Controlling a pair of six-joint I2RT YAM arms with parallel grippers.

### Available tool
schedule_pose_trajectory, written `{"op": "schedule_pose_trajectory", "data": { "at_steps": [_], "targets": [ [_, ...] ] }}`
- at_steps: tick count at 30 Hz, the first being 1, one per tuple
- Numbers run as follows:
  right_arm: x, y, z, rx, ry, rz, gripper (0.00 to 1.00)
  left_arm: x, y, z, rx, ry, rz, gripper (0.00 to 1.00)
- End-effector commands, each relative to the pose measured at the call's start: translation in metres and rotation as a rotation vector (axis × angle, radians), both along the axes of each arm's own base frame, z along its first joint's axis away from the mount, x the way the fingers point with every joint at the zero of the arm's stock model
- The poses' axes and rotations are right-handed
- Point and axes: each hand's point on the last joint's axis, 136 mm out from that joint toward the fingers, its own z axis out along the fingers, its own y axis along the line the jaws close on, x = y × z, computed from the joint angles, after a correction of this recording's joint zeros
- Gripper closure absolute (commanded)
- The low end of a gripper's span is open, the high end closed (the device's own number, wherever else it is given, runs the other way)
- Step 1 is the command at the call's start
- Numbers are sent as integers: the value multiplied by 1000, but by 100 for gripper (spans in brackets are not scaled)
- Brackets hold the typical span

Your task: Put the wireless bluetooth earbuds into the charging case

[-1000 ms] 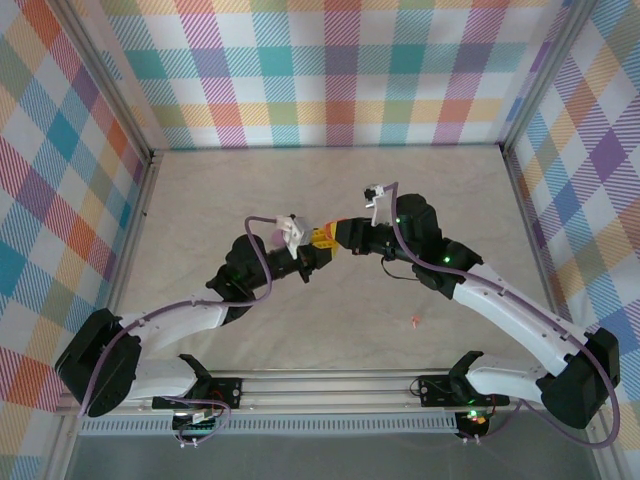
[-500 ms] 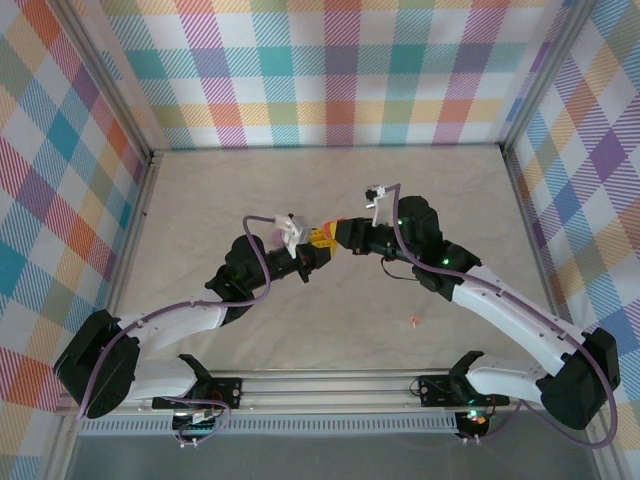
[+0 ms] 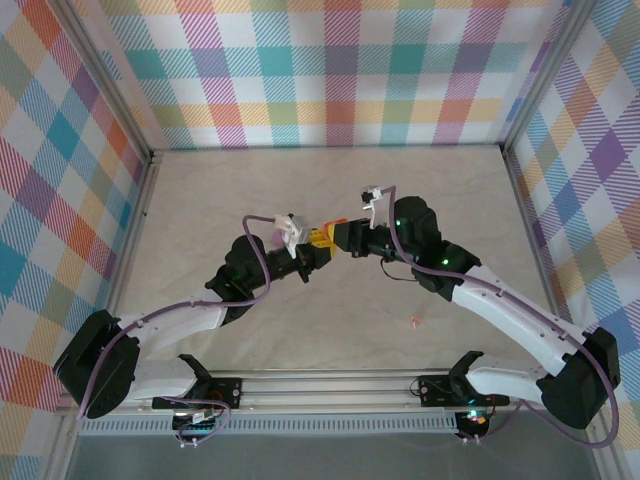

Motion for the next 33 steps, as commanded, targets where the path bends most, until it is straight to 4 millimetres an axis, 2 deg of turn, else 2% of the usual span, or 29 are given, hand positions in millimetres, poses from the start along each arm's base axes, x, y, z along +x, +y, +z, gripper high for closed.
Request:
{"op": "schedule_pose_trajectory", "data": {
  "at_steps": [1,6,15,22,26,33],
  "targets": [
    [-6,-3,-17,-85,5,18,78,-10,-5,47,-83,-131,-43,100],
    [-8,0,-16,-108,-19,52,76,-10,-5,56,-90,-158,-41,100],
    [-16,13,-4,-77,-104,157,72,-10,-8,59,-100,-163,-56,100],
    [-16,16,-12,-91,-82,171,71,-10,-8,59,-97,-169,-55,100],
    [-11,9,-20,-139,-56,128,70,-9,-8,58,-89,-182,-49,100],
    [-11,9,-15,-127,-66,124,67,-7,-12,56,-74,-182,-58,100]
  ]
}}
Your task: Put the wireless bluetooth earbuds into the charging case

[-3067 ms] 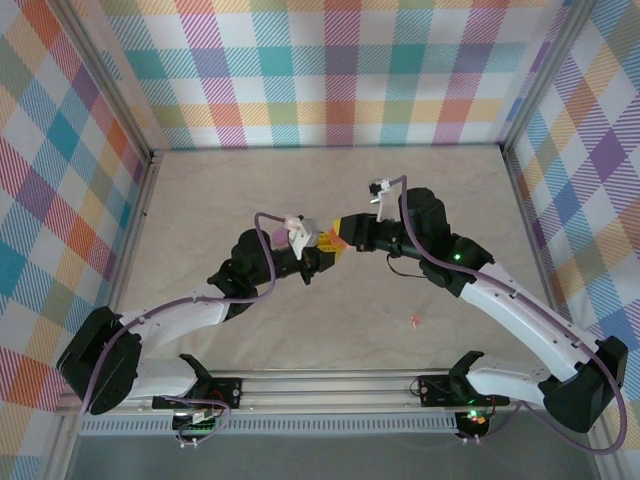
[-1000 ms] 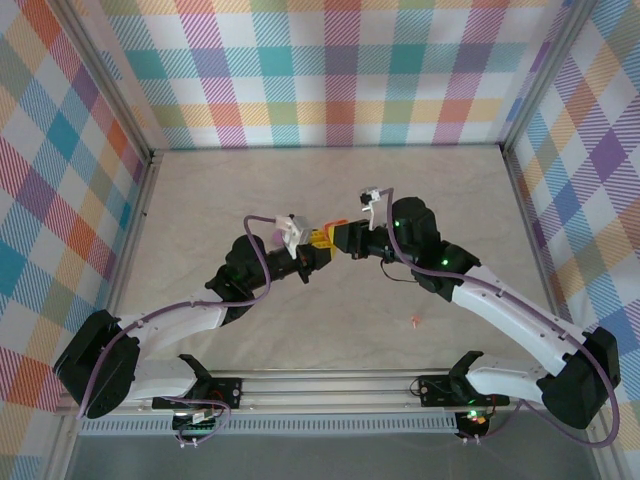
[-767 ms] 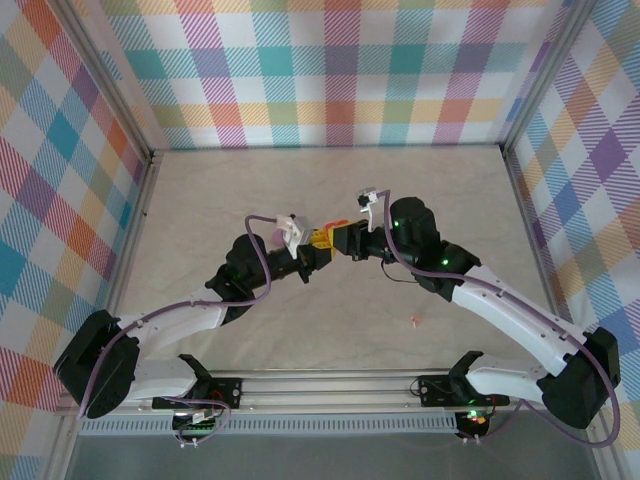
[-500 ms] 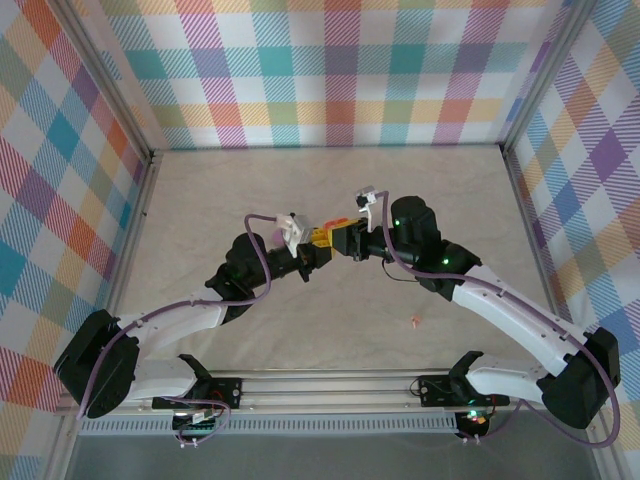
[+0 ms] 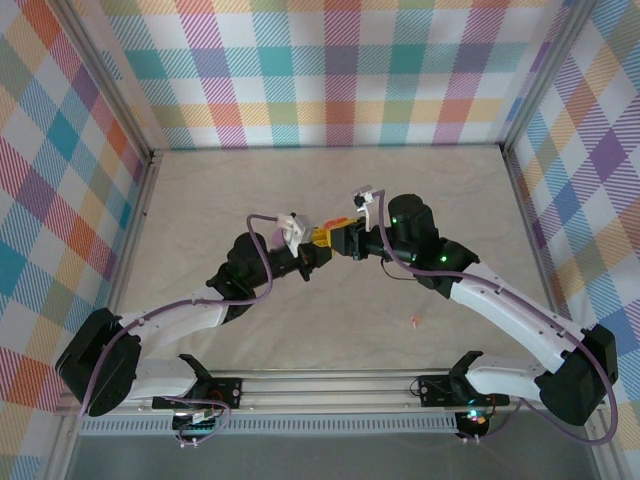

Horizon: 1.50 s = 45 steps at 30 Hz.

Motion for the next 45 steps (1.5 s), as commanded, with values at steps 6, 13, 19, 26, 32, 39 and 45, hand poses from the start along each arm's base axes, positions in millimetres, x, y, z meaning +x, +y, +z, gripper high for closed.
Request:
{"op": "schedule_pose_trajectory", "data": {
  "at_steps": [6,13,19,26,32,39,45],
  "targets": [
    [-10,3,-13,-42,36,42,66,-12,-9,59,-103,-157,-69,100],
    [-8,-1,-7,-33,24,18,64,-14,-7,61,-102,-156,-67,100],
    [-3,-3,-2,-33,49,-22,63,-13,-6,57,-95,-140,-61,100],
    [2,-4,-5,-72,105,-53,64,1,-4,48,-99,-61,7,100],
    [10,-1,-32,-117,183,-82,67,19,1,24,-81,29,100,100],
    [20,2,-46,-140,256,-96,62,23,1,5,-48,55,118,100],
    [23,-3,-67,-210,318,-117,63,27,0,-10,-12,90,132,100]
  ]
}}
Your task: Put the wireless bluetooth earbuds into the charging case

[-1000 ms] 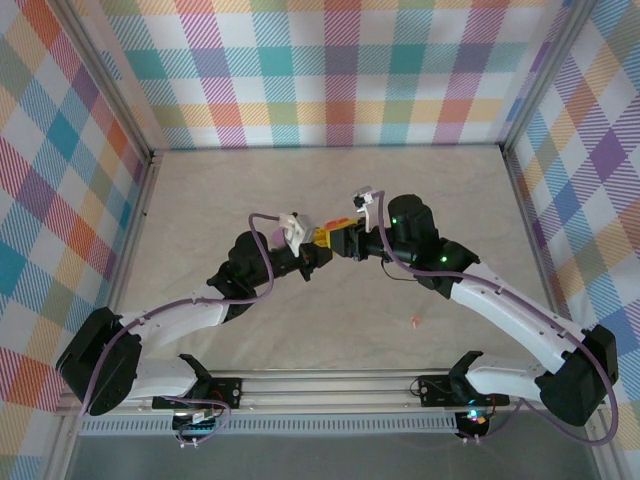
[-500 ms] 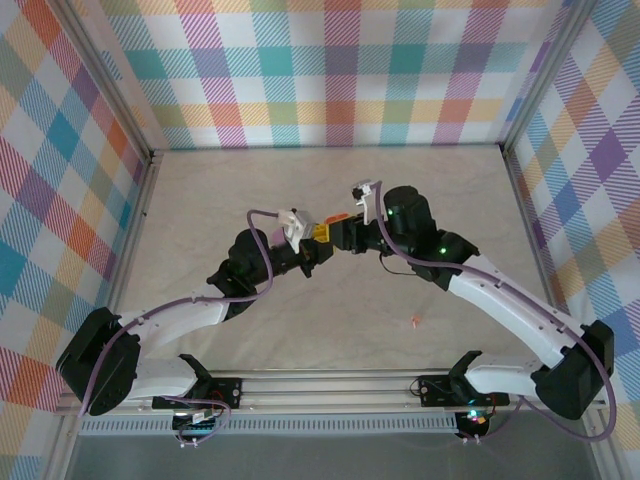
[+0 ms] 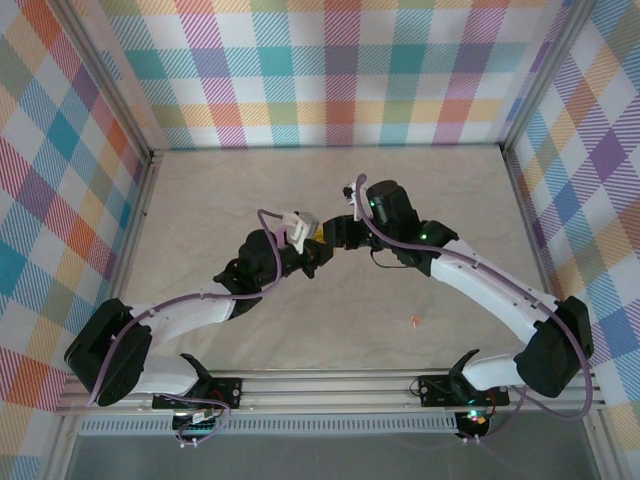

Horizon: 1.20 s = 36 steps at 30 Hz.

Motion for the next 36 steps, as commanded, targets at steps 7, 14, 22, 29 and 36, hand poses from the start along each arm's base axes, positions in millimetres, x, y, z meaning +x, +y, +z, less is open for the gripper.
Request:
{"op": "schedule_pose_trajectory", "data": {
  "at_steps": [7,14,22,29,36],
  "targets": [
    [-11,-11,-41,-122,179,-10,68,8,0,15,-37,-37,33,100],
    [-6,-14,-38,-136,178,-10,72,10,-2,6,-10,-12,31,100],
    [12,-20,-44,-45,237,-26,73,18,1,-24,99,26,62,100],
    [25,-30,-89,5,354,-54,74,27,5,-67,188,66,92,100],
    [35,-50,-141,-27,440,-105,76,38,18,-104,239,92,167,100]
  ]
}}
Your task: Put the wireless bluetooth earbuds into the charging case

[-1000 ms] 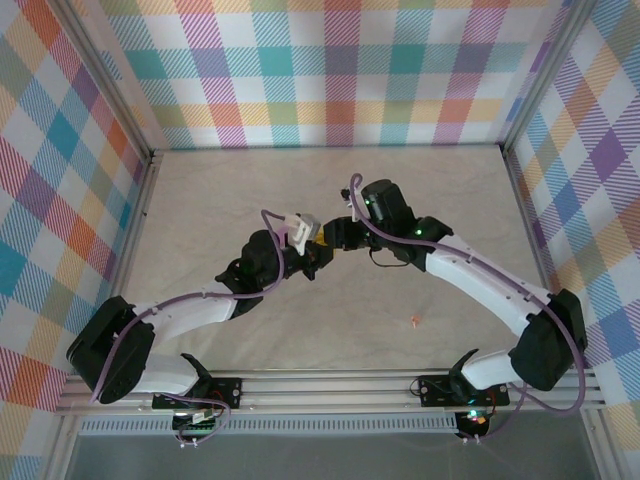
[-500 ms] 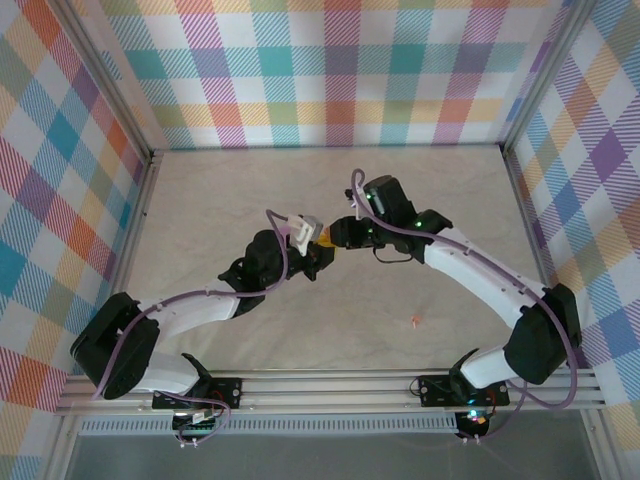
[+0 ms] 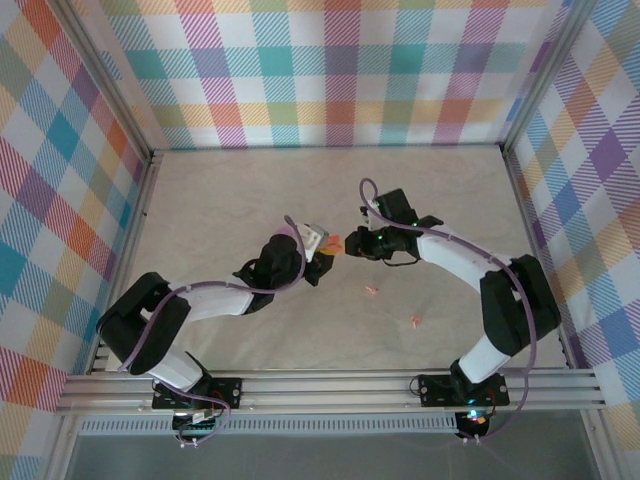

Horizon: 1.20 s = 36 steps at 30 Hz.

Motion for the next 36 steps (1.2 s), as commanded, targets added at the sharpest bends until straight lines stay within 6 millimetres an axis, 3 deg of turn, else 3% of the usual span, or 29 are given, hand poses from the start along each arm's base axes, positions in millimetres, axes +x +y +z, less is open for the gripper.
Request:
{"op": "schedule_pose_trajectory", "data": {
  "at_steps": [1,5,9,12,16,20,24,30,36],
  "targets": [
    [6,-3,-2,31,-5,-9,76,12,10,0,6,-53,52,100],
    [-2,-19,-4,-36,-9,-24,75,13,13,-3,10,-51,57,100],
    [-18,-50,-4,-158,5,-94,71,9,12,0,1,-53,40,100],
    [-42,-79,-7,-238,70,-210,70,5,11,2,-1,-49,23,100],
    [-84,-97,-15,-188,170,-342,73,-1,12,7,-7,-49,2,100],
    [-112,-101,-25,-162,205,-407,76,-9,10,12,-13,-49,-32,100],
    [-127,-92,-45,-154,267,-434,69,-15,10,19,-9,-53,-63,100],
    [-125,-69,-68,-124,311,-416,70,-23,14,26,-6,-60,-79,100],
    [-106,-71,-81,-180,268,-417,71,-30,18,31,-12,-65,-84,100]
  ]
}}
